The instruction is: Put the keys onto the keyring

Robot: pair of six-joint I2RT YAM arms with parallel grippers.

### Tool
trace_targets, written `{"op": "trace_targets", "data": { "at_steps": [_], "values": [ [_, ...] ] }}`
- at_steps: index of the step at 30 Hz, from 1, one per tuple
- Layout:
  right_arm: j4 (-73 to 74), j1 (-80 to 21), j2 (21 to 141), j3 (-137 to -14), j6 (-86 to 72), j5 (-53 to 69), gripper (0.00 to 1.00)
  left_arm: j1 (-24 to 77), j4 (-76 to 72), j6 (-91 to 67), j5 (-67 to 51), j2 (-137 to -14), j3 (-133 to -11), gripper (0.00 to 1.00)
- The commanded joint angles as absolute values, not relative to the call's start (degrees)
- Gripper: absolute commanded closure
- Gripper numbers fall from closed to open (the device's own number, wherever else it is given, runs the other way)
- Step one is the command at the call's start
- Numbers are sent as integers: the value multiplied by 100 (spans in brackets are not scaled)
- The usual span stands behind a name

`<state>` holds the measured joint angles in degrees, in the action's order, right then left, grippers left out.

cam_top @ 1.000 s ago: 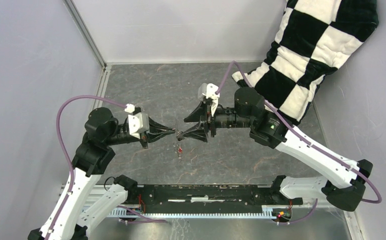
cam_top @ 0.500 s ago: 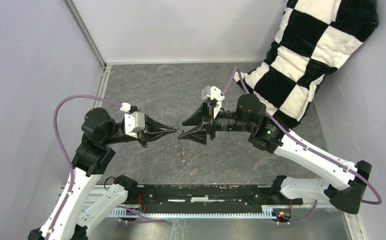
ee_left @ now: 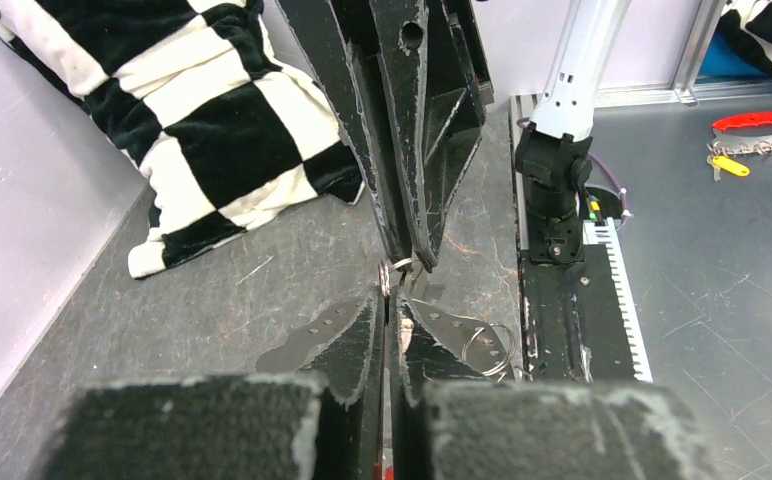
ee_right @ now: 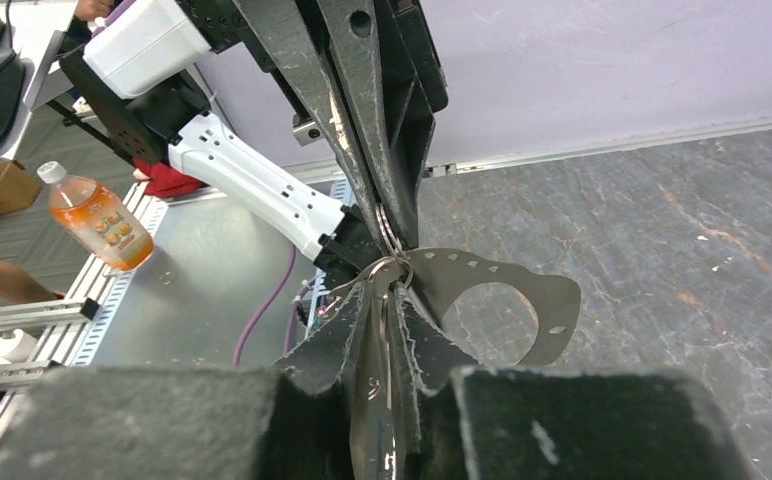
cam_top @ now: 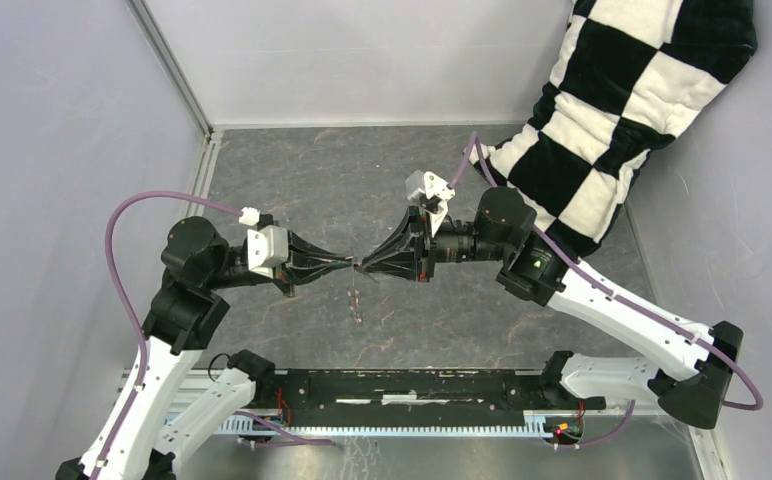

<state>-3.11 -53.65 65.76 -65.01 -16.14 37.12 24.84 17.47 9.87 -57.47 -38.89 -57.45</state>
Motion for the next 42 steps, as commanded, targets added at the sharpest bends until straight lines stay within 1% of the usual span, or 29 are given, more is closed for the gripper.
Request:
{"op": "trace_targets", "data": {
  "at_steps": [1,5,11,13,17,20,23,31,38,42],
  "values": [
    [-718,-5334,6696,-6407,-1819,3986,87,2479,1425,756,-6016,-3889,-5950,98],
    [-720,-5328,6776,-6364,-1856,4089,92,2479,1338,679,-6055,-3908,-5950,98],
    [-618,-5335,6812,-6478,-1773,4241,88,2479,1326,718,-6080,-3937,-5937,98],
    [-219,-5320,6813,-6757,-1510,4146,86,2479,1368,759,-6108,-3937,-5933,98],
    [691,-5182,6757,-7424,-887,3777,73,2479,1667,1019,-6167,-3946,-6005,98],
    [850,-5133,6771,-7634,-764,3723,67,2479,1716,1069,-6189,-3947,-6012,98],
    [565,-5136,6828,-7573,-929,3930,63,2479,1716,1061,-6196,-3962,-6019,98],
    [-143,-5166,7004,-7306,-1273,4472,63,2486,1694,1061,-6152,-3964,-6021,98],
    [-194,-5310,7166,-7309,-1268,4544,69,2479,1663,1065,-6151,-4009,-6021,98],
    [-98,-5363,7196,-7275,-1173,4501,70,2479,1627,1047,-6146,-4005,-6029,98]
  ]
}}
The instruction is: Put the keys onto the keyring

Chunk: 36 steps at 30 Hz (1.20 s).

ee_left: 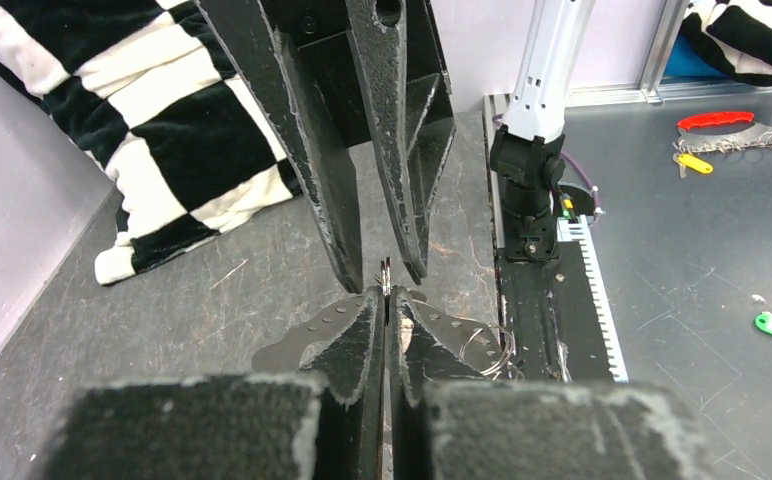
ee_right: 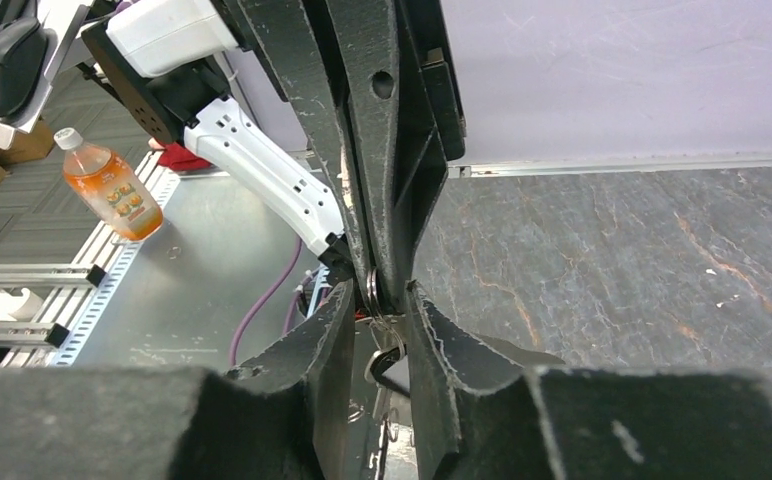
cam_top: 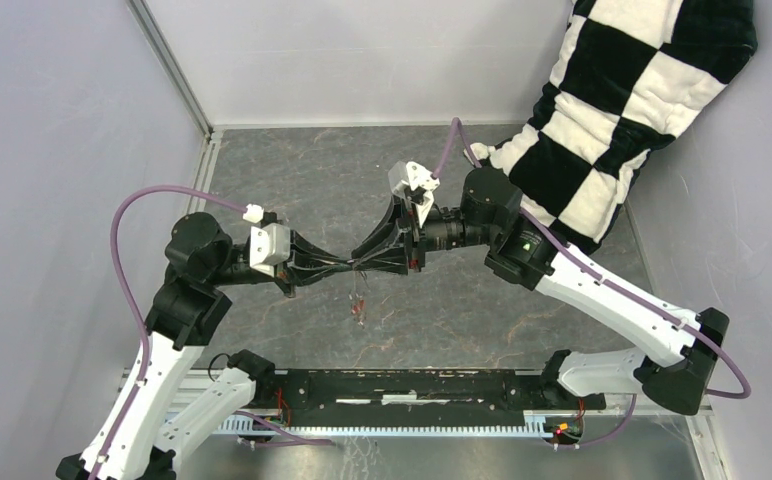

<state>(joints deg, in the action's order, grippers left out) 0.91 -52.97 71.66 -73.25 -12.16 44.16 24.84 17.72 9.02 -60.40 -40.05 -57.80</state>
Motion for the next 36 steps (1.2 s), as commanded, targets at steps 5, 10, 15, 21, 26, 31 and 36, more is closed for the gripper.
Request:
{"op": "trace_targets", "data": {
  "at_steps": [5,10,15,21,26,31,36],
  "values": [
    [300,-5371,7253,-7417,-960,4318,99,2479,1626,1030,-6136,-3977,-6038,98],
    [1192,-5370,7258,-7814,-446,3841,100,2479,1914,1264,-6166,-3970,-6107,98],
    [1818,-5370,7398,-8218,-194,3776,100,2479,2246,1474,-6194,-4019,-6141,87],
    [2891,-5420,7744,-9026,384,3407,100,2479,3597,2645,-5985,-4369,-6544,60],
    [3507,-5615,8041,-9506,693,3064,100,2480,4130,3299,-5853,-4640,-6827,62],
    [4034,-5865,8324,-9990,893,2688,100,2479,4319,3434,-5728,-4898,-6954,71],
    [4282,-6006,8490,-10306,967,2544,100,2479,4504,3673,-5661,-4962,-6967,83]
  ]
}}
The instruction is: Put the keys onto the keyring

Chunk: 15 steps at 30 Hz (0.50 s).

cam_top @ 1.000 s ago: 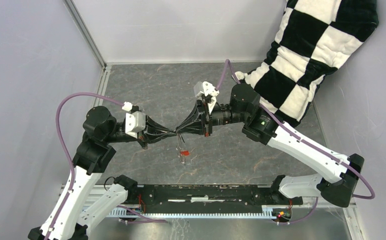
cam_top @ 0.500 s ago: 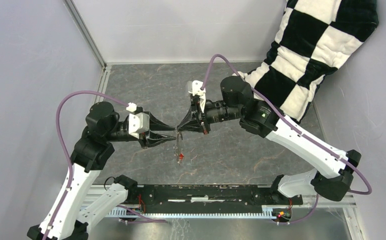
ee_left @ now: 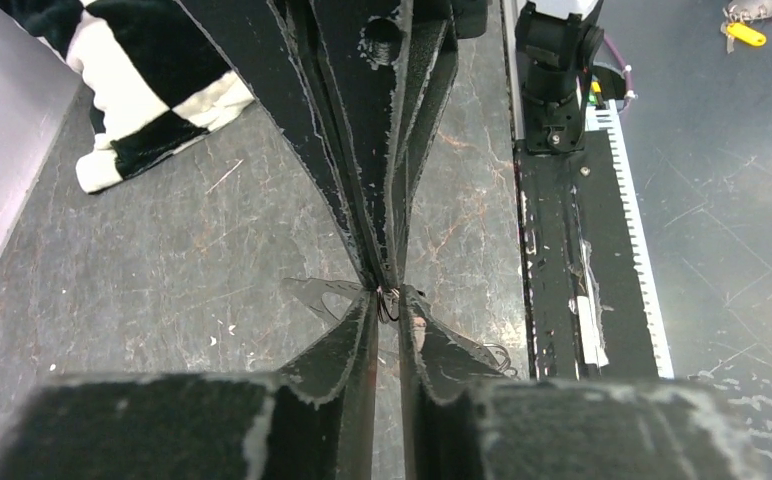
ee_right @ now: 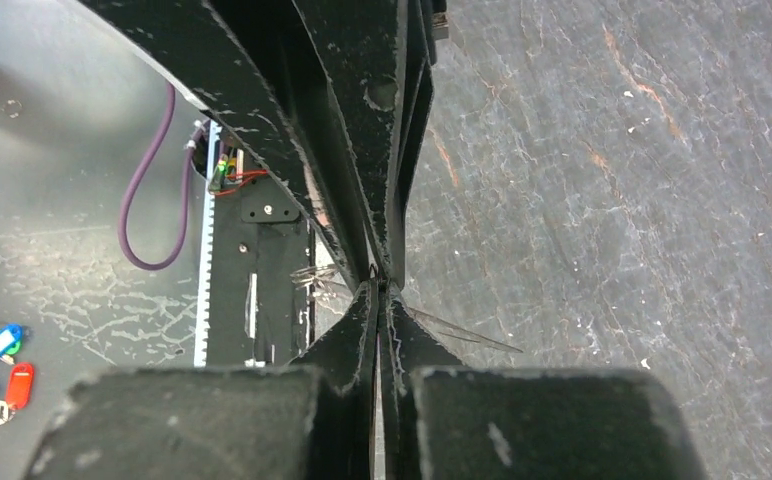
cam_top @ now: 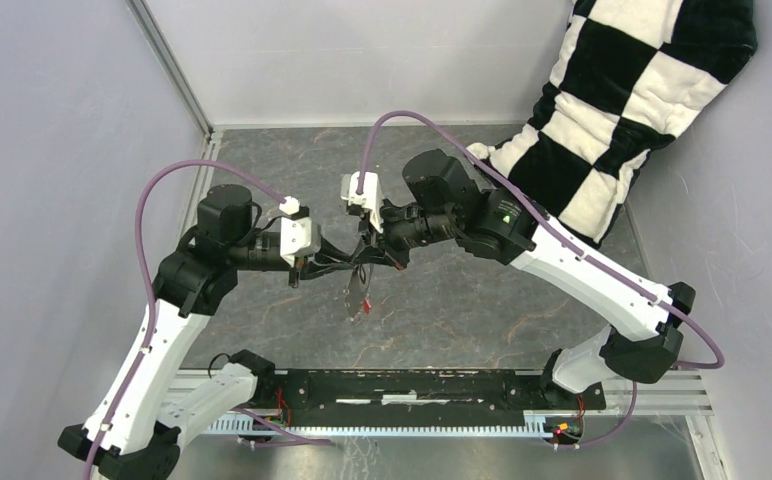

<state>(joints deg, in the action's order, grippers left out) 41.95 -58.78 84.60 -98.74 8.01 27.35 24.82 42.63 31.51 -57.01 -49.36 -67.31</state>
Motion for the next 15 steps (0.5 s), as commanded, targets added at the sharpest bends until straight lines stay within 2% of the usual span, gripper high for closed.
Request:
{"op": "trace_targets", "data": {
  "at_steps": [1,4,7,11,15],
  "values": [
    [4297,-6019,8501,-10339,973,2544,100,2479,4600,3774,-5656,-4985,-6984,86],
    [4405,-6053,8573,-10458,1015,2532,100,2482,5001,4157,-5600,-5063,-7046,96],
    [4574,-6099,8701,-10662,1055,2608,100,2479,5114,4387,-5546,-5038,-7026,98],
    [4185,-6070,8476,-10479,901,2578,83,2479,4977,4333,-5566,-4945,-6939,98],
    [3234,-5794,7740,-9702,411,2405,62,2479,3967,3154,-5459,-4627,-6539,98]
  ]
}}
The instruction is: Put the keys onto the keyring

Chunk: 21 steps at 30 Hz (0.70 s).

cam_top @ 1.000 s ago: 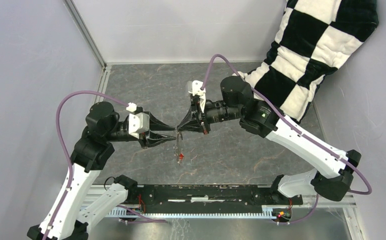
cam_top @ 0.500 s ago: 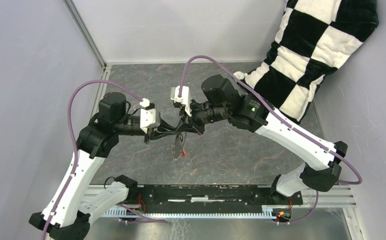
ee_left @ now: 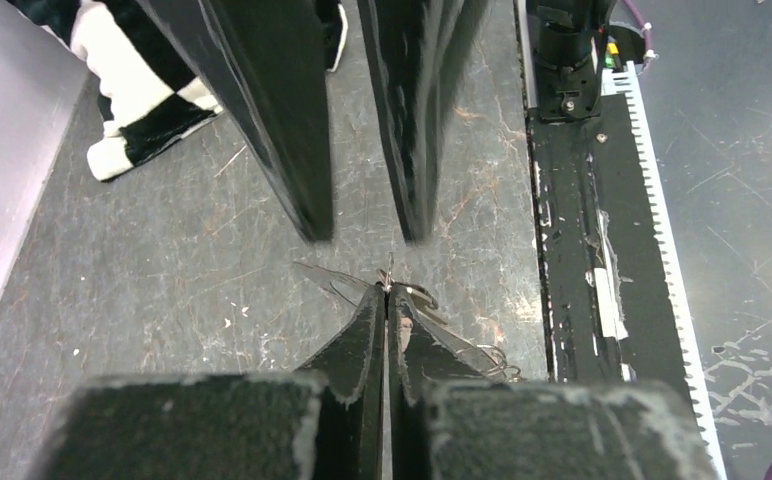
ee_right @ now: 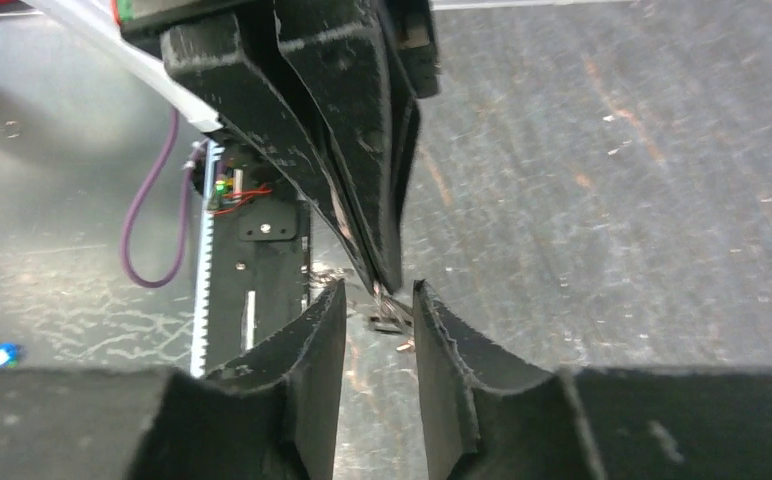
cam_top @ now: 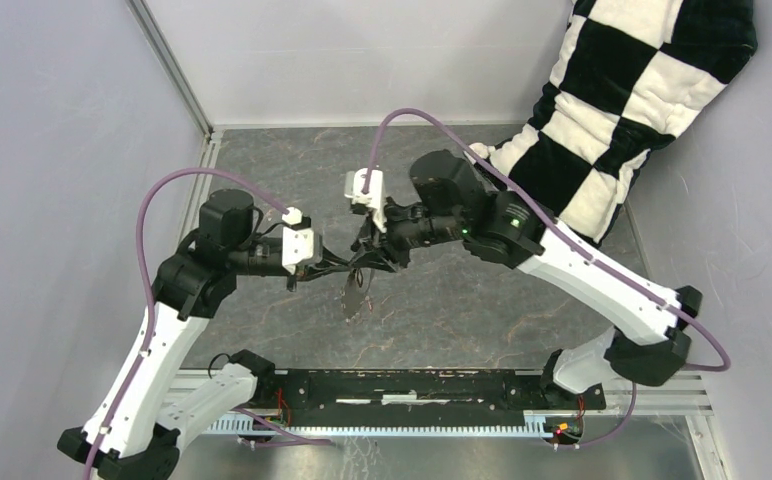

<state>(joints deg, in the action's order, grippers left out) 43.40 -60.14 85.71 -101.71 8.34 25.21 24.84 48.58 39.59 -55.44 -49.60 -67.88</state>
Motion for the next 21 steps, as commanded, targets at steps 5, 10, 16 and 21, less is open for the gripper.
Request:
{"op": "trace_targets", "data": {
  "at_steps": [5,10,16,21],
  "values": [
    [1544,-5440,6580,-8054,-363,2312,53,2479,1694,826,-5324,-4093,-5808,98],
    [320,-5365,6033,-6936,-957,2713,46,2481,350,-679,-5545,-3971,-5459,98],
    [-604,-5353,6032,-6354,-1489,3001,41,2479,-504,-1384,-5566,-4064,-5372,98],
    [-817,-5352,6152,-6316,-1610,2967,46,2479,-889,-1609,-5614,-4133,-5387,98]
  ]
}}
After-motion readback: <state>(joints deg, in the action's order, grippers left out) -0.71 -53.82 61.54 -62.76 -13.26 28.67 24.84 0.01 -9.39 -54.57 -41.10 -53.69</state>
